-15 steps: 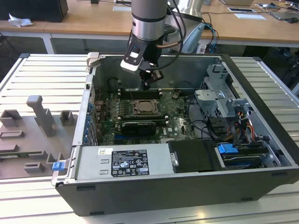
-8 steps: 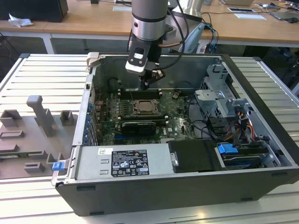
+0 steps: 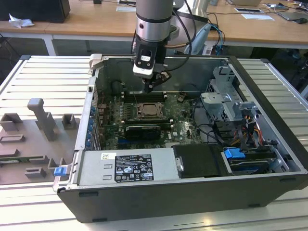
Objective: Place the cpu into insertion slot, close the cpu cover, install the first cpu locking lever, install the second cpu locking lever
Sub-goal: 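Install the first cpu locking lever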
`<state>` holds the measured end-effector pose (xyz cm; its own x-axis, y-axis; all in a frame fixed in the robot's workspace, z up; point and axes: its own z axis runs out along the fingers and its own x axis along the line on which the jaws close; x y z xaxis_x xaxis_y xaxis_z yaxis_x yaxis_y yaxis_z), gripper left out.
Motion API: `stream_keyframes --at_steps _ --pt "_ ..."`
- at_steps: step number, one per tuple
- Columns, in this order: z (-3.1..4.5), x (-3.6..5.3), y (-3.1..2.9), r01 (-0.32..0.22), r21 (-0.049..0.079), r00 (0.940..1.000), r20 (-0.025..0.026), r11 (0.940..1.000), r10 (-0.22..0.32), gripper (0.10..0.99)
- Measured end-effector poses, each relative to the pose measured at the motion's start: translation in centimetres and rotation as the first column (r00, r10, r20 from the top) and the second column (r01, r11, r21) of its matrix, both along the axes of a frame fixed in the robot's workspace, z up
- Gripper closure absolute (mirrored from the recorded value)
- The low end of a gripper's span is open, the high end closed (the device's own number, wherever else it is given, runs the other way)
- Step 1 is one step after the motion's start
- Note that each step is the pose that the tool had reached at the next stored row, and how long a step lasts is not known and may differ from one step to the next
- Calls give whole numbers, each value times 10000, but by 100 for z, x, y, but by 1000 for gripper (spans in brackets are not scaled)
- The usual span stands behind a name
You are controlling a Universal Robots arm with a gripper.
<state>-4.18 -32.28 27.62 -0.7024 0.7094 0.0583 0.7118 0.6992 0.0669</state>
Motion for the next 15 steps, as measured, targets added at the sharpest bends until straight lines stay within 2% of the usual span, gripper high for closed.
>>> stream_keyframes --at_steps 3,5,7,9,10,12,15 --pt "0 0 0 -442 -1 9990 0 9990 442 980" --pt "0 0 0 -861 0 9963 -1 9963 861 980" --pt "0 0 0 -1435 0 9896 -1 9896 1435 980" --pt "-1 0 0 -1781 -4 9840 0 9840 1781 980" --pt "-2 0 0 -2051 -10 9788 -1 9788 2051 980" --pt "-8 0 0 -2718 -23 9624 -5 9624 2718 980" --pt "-18 0 0 -3312 -42 9436 -11 9436 3312 980"
